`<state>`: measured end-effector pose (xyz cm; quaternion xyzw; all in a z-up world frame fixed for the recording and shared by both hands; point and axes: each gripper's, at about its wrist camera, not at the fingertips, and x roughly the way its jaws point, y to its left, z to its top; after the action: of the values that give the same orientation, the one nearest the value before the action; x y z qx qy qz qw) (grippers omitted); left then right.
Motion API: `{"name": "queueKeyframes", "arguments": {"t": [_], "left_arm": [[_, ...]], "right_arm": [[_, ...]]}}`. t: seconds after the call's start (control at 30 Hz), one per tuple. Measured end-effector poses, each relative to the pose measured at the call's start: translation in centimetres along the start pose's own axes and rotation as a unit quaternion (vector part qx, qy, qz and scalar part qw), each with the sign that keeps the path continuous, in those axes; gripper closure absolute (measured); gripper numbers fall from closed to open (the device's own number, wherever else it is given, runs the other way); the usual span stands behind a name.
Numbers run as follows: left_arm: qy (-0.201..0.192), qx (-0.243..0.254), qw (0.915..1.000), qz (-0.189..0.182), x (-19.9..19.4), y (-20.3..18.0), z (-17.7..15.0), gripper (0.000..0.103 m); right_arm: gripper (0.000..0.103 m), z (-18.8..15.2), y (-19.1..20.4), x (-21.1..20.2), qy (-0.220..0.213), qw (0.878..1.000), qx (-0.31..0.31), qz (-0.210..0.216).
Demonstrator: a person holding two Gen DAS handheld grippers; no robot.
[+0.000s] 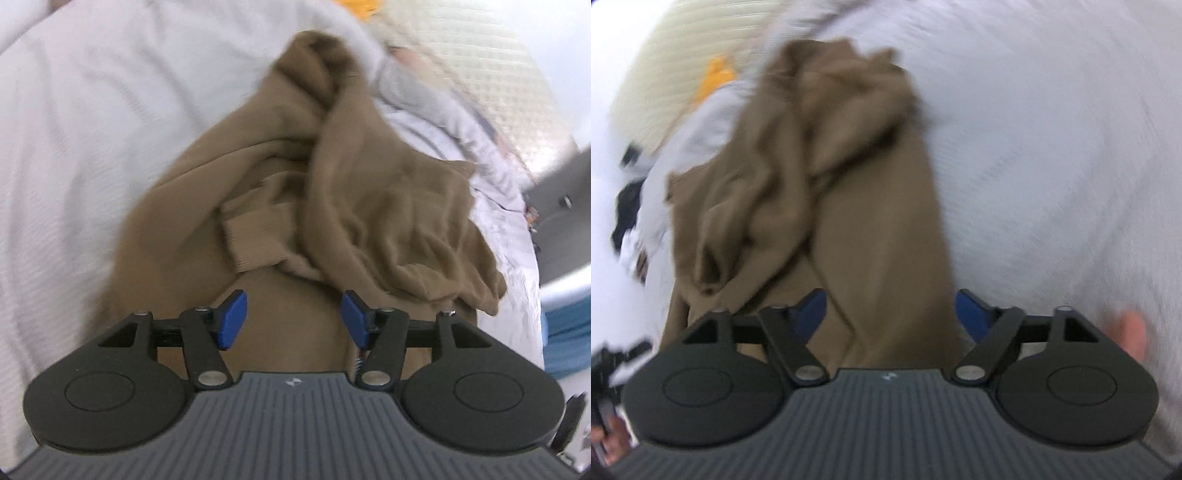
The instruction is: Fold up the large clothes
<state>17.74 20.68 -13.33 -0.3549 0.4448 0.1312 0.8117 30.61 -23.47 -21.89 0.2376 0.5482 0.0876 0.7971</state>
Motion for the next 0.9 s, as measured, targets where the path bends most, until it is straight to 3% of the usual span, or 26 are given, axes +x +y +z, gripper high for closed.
{"name": "queueKeyframes", "arguments": {"t": [0.13,0.33,0.5,0.63,0.9], "left_arm": [[0.019,-0.034,0.9987,0.032,-0.2,2.7,0.9,0.039],[0.038,-0.059,0.9950,0.071,1.1,5.0,1.1,0.039],[0.043,-0.047,0.9924,0.105,1.2,5.2,0.9,0.043],[0.031,-0.016,0.9915,0.125,0.2,4.8,-0.1,0.048],[-0.027,0.021,0.9918,0.123,-2.6,4.1,-2.3,0.048]], "right_arm": [[0.024,-0.3,-0.8,1.8,0.023,0.999,0.020,-0.013],[0.024,-1.3,-0.4,3.8,0.060,0.998,0.024,0.011],[0.024,-1.7,-0.3,4.1,0.068,0.997,0.018,0.018],[0.023,-1.6,-0.2,4.5,0.070,0.997,0.015,0.020],[0.021,-0.7,-0.1,5.1,0.073,0.997,0.018,0.027]]}}
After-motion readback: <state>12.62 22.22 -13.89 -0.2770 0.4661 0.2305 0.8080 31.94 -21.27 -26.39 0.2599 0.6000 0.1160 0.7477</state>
